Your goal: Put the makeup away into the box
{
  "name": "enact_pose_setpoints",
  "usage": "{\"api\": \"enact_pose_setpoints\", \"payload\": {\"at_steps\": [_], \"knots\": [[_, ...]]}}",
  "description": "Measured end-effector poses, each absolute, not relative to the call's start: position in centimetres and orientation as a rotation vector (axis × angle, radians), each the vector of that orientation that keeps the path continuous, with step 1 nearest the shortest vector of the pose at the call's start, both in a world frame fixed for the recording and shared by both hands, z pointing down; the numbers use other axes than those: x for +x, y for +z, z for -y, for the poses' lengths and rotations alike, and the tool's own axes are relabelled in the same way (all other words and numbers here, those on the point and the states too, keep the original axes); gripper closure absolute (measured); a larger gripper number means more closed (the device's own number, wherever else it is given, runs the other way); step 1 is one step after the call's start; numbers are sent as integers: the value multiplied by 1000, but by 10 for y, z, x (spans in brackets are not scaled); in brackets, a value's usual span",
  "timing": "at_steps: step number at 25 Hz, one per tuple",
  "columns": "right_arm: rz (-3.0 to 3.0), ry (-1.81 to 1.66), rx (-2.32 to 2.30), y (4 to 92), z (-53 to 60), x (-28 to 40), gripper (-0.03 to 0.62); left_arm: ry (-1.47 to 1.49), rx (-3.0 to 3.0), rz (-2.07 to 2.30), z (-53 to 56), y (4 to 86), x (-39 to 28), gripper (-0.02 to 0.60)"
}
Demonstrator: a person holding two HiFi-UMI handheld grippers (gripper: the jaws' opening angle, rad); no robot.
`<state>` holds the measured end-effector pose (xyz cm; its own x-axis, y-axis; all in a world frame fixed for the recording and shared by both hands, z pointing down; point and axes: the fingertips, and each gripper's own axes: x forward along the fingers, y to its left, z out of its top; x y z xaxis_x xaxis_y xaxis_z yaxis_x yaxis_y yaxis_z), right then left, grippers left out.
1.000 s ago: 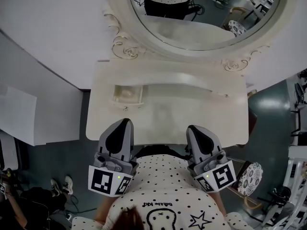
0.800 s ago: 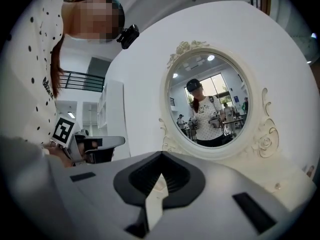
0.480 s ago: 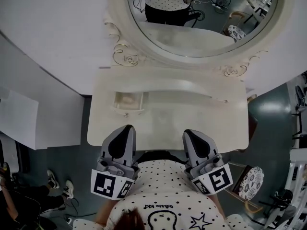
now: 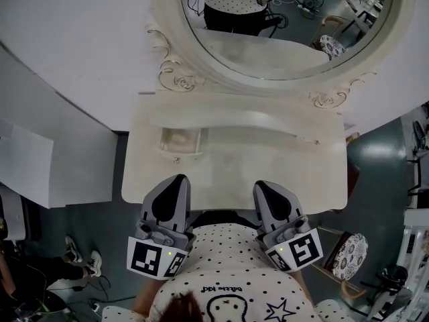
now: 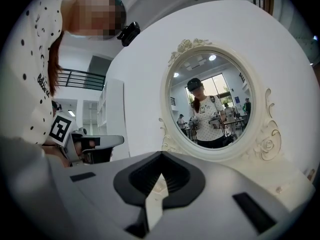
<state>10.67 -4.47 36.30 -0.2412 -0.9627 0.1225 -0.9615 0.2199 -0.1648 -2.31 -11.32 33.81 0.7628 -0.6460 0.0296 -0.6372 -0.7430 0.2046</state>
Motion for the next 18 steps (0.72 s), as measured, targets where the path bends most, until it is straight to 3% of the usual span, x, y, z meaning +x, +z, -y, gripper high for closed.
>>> {"api": "enact_pose_setpoints", "payload": {"at_steps": [18], "knots": [[-2464, -279, -1947, 359, 45, 102, 589, -72, 2749, 1031, 112, 336, -31, 577]]}}
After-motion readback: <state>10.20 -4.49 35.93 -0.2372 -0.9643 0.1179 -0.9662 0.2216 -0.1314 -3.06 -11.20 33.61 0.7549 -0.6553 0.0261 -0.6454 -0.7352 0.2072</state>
